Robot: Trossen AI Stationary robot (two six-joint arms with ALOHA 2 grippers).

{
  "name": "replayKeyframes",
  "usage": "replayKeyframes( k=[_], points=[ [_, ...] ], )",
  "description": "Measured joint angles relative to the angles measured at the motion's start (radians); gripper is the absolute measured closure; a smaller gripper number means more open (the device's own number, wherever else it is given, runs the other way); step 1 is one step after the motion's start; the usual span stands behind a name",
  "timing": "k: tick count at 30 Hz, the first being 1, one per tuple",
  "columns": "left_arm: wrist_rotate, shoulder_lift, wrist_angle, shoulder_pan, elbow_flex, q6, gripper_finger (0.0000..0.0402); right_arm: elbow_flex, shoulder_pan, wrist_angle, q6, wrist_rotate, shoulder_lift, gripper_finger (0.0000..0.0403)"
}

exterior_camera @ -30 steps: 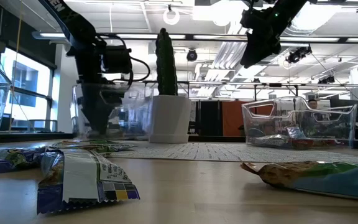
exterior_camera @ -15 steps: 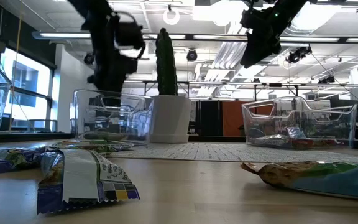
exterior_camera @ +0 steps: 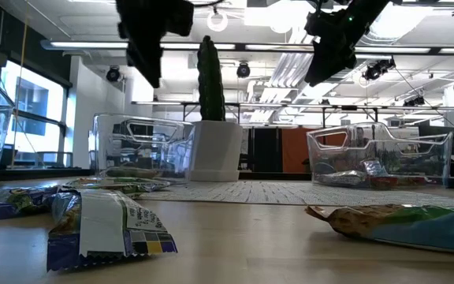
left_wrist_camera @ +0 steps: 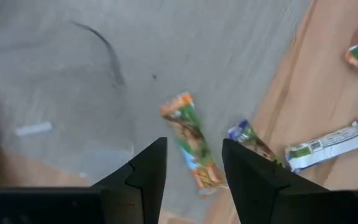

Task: Pick and place Granola Bars by type
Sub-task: Put the yellow granola bar into the top left transparent bin

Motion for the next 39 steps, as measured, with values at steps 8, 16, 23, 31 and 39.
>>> replayKeyframes(
  k=[8,16,23,31,39],
  points=[
    [-0.185,0.001,0.09,-0.258,-0.096,-0.37,0.0252,0.0,0.0,0.0,0.0,0.0,0.0,0.0242],
    [-0.21,0.068,0.266,-0.322,-0.244,-0.61,0.0252,0.0,0.0,0.0,-0.001,0.0,0.0,0.0242],
    [-0.252,0.146,0.29,-0.321,-0.259,-0.643,0.0252,0.0,0.0,0.0,-0.001,0.0,0.0,0.0242],
    [-0.265,0.212,0.286,-0.32,-0.259,-0.646,0.0252,0.0,0.0,-0.001,-0.002,0.0,0.0,0.0242],
    [-0.319,0.257,0.283,-0.32,-0.258,-0.652,0.0252,0.0,0.0,-0.001,-0.002,0.0,0.0,0.0242]
  ],
)
